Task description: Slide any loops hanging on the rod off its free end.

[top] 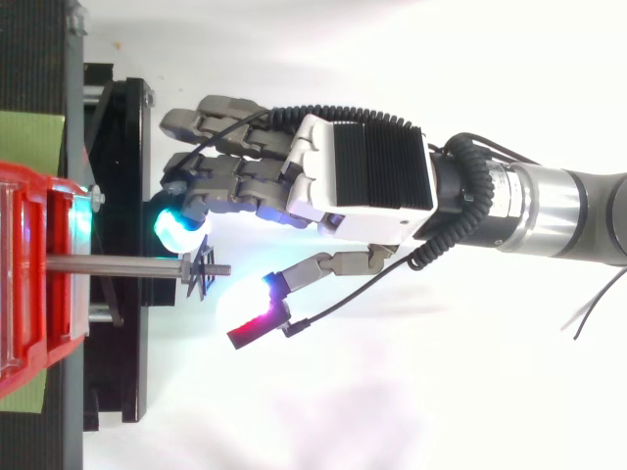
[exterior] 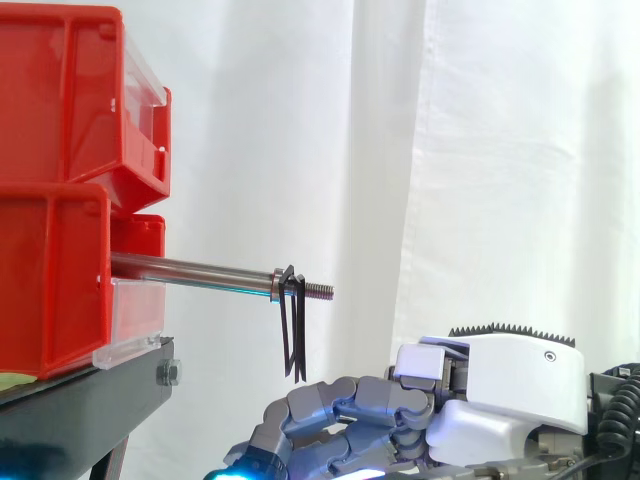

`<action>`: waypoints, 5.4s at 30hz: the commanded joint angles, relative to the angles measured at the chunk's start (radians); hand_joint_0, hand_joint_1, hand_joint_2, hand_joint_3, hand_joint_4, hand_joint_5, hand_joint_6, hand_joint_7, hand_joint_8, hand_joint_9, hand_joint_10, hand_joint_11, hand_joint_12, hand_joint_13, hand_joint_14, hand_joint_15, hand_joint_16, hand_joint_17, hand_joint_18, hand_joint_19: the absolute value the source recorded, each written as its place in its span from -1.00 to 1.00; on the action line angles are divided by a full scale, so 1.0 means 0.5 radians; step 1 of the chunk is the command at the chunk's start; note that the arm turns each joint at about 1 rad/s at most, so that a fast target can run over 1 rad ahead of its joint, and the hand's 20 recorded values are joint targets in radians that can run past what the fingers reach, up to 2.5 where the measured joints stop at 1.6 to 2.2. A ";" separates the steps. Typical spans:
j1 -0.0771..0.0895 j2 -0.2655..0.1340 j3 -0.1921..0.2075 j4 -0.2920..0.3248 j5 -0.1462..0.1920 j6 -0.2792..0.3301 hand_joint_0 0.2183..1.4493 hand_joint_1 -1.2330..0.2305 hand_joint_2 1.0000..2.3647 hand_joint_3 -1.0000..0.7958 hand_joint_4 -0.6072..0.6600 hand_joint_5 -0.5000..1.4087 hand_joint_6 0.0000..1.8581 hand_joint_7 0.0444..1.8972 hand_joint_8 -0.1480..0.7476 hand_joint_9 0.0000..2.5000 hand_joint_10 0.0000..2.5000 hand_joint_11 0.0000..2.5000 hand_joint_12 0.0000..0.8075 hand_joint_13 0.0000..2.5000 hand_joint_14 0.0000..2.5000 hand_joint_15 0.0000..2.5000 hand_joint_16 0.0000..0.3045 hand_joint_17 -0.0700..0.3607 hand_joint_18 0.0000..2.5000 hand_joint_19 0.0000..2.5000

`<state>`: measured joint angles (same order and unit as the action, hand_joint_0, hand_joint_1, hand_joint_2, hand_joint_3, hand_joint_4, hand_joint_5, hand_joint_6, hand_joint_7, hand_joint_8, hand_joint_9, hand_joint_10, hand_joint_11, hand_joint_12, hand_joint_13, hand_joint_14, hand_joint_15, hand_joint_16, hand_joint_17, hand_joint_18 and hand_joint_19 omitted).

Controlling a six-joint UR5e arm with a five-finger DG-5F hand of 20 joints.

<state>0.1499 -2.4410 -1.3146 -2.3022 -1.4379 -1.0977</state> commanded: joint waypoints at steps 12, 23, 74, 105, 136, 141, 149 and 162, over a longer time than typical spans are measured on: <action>-0.039 0.142 0.000 -0.271 -0.054 -0.038 -0.53 -0.02 -0.99 -0.37 0.45 -0.67 -0.46 -0.06 0.12 -0.57 -1.00 -0.95 -0.03 -0.69 -1.00 -1.00 -0.66 -0.13 -0.81 -1.00; -0.070 0.154 0.003 -0.265 -0.140 -0.044 -0.53 -0.02 -0.99 -0.37 0.44 -0.67 -0.46 -0.06 0.12 -0.57 -1.00 -0.94 -0.05 -0.69 -1.00 -1.00 -0.66 -0.13 -0.82 -1.00; -0.088 0.197 0.074 -0.157 -0.220 -0.102 -0.49 -0.07 -0.99 -0.33 0.44 -0.65 -0.46 0.08 0.10 -0.54 -1.00 -0.91 -0.06 -0.64 -1.00 -1.00 -0.67 -0.15 -0.75 -1.00; -0.076 0.197 -0.009 -0.096 -0.226 -0.102 -0.48 -0.09 -0.99 -0.33 0.42 -0.64 -0.46 0.15 0.10 -0.52 -1.00 -0.90 -0.07 -0.63 -1.00 -1.00 -0.67 -0.15 -0.74 -1.00; -0.076 0.133 -0.006 0.036 -0.247 -0.063 -0.48 -0.08 -0.99 -0.33 0.43 -0.64 -0.46 0.15 0.10 -0.51 -1.00 -0.89 -0.08 -0.63 -1.00 -1.00 -0.68 -0.16 -0.74 -1.00; -0.079 0.136 -0.006 0.036 -0.247 -0.063 -0.48 -0.08 -0.99 -0.33 0.43 -0.63 -0.46 0.16 0.10 -0.51 -1.00 -0.89 -0.08 -0.63 -1.00 -1.00 -0.68 -0.16 -0.74 -1.00; -0.082 0.136 -0.006 0.073 -0.247 -0.066 -0.48 -0.07 -0.99 -0.33 0.43 -0.63 -0.46 0.17 0.11 -0.50 -1.00 -0.88 -0.09 -0.62 -1.00 -1.00 -0.68 -0.17 -0.74 -1.00; -0.094 0.136 -0.006 0.082 -0.257 -0.063 -0.47 -0.09 -0.99 -0.33 0.42 -0.63 -0.46 0.19 0.10 -0.50 -1.00 -0.88 -0.10 -0.62 -1.00 -1.00 -0.68 -0.17 -0.73 -1.00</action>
<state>0.1039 -2.3736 -1.3177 -2.2620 -1.5657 -1.1299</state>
